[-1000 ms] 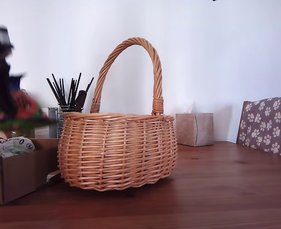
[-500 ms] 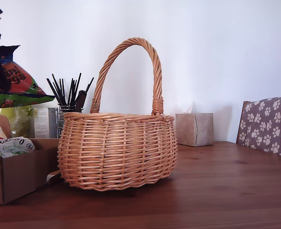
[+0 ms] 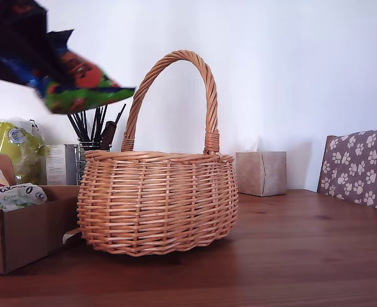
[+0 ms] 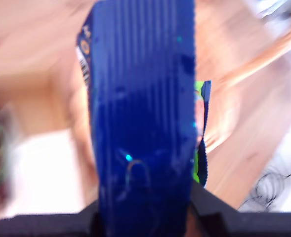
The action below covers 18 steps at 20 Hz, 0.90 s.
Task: Move the bags of Easter eggs from the cardboard box on the left into the woven basket on the right side.
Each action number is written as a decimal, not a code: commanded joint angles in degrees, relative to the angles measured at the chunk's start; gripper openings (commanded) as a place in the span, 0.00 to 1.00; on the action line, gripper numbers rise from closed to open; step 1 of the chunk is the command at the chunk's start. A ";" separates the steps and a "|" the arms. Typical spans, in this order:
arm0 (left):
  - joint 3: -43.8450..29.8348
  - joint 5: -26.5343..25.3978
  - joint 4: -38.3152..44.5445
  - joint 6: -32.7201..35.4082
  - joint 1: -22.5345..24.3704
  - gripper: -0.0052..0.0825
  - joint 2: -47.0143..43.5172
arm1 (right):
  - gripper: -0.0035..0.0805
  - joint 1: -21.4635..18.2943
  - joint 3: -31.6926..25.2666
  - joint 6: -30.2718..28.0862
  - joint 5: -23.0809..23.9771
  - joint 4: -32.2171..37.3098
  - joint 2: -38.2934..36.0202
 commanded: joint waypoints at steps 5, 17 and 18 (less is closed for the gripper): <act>0.68 -2.19 14.12 -7.58 -6.08 0.14 2.14 | 0.05 0.09 0.09 -0.15 0.07 -0.17 -0.92; 0.68 -6.32 25.16 -14.23 -13.77 0.14 18.80 | 0.05 0.09 0.09 -0.13 3.08 -1.53 -3.87; 0.68 -7.43 25.20 -14.53 -14.69 0.14 19.26 | 0.05 0.09 0.09 -0.13 3.08 -1.51 -3.87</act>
